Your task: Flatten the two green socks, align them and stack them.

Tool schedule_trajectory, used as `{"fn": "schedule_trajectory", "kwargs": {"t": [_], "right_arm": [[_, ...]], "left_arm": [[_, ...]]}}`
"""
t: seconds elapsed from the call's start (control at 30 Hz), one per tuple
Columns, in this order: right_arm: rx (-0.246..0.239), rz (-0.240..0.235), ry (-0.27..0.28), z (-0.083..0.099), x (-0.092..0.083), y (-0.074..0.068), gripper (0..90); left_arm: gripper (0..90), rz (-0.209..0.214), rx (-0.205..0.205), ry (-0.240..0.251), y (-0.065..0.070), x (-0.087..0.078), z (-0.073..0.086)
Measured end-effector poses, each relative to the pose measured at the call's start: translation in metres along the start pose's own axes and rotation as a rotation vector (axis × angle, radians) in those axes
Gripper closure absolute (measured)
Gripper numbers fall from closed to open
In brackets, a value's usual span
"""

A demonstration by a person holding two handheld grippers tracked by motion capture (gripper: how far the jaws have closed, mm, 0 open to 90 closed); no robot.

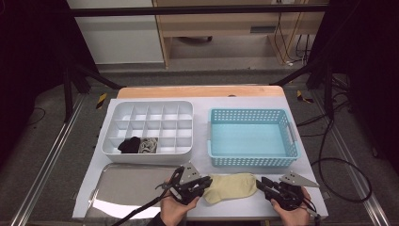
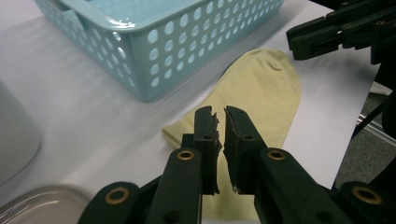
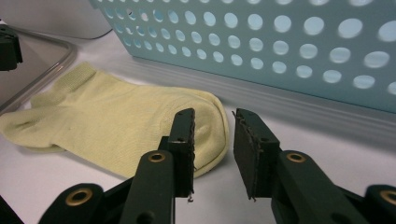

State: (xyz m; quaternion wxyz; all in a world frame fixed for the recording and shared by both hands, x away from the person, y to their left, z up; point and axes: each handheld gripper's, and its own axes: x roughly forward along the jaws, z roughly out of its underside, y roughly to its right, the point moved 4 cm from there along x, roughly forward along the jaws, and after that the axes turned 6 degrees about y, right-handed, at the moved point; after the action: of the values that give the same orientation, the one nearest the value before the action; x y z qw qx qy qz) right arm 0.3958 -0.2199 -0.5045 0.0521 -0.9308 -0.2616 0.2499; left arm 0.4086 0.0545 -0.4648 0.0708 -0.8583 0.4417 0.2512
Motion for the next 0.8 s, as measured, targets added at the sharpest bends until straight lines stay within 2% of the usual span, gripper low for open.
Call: {"fn": "schedule_trajectory", "kwargs": {"t": [0.33,0.8], "right_arm": [[0.016,-0.012,-0.011,0.0,0.005,0.002,64.0],[0.015,-0.03,-0.035,0.001,0.012,-0.003,60.5]], "left_arm": [[89.2,0.021,0.001,-0.022,0.007,0.018,-0.001],[89.5,0.051,-0.001,-0.057,0.019,0.041,0.002]]}}
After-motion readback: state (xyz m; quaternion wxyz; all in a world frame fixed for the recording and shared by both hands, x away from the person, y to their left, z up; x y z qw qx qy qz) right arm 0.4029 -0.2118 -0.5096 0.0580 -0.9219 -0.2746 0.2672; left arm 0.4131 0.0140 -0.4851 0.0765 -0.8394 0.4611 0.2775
